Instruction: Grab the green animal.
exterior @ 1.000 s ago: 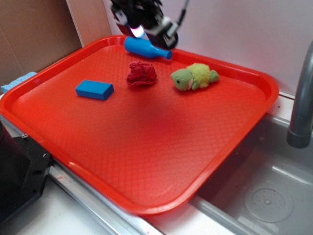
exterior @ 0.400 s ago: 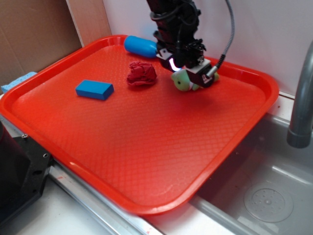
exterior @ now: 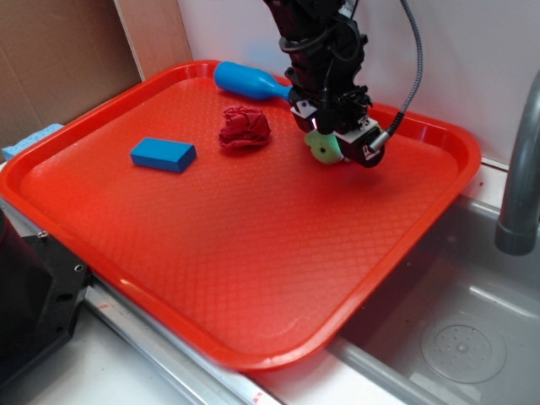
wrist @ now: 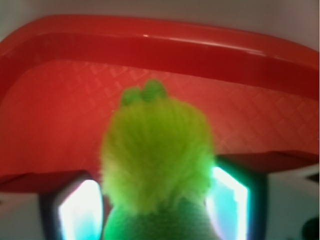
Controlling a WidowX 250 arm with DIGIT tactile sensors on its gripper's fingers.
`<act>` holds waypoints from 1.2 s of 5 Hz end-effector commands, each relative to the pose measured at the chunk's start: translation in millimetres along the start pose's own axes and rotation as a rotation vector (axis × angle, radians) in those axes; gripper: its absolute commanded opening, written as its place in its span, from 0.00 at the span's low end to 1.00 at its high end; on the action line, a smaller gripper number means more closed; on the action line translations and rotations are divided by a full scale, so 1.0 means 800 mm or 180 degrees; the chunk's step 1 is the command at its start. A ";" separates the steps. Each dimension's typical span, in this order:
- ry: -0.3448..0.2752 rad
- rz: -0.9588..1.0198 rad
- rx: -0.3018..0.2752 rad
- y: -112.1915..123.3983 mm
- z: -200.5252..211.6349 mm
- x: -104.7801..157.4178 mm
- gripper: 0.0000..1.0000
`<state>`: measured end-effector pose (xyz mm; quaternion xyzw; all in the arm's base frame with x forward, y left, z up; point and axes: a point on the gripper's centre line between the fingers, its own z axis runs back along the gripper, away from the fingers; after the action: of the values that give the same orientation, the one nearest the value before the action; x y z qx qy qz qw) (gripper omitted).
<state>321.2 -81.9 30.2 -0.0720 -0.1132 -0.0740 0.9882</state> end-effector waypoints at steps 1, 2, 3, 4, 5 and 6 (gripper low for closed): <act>-0.0093 0.0178 0.0231 0.001 0.007 0.017 0.00; 0.0136 0.0225 0.0585 0.002 0.039 0.012 0.00; 0.0203 0.0455 0.0582 0.012 0.085 0.004 0.00; 0.0195 0.0730 0.0539 0.024 0.133 -0.016 0.00; 0.0206 0.0881 0.0483 0.035 0.173 -0.050 0.00; 0.0219 0.1047 0.0452 0.043 0.204 -0.079 0.00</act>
<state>227.7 -11.1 157.2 -0.0139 -0.0484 0.0944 0.9943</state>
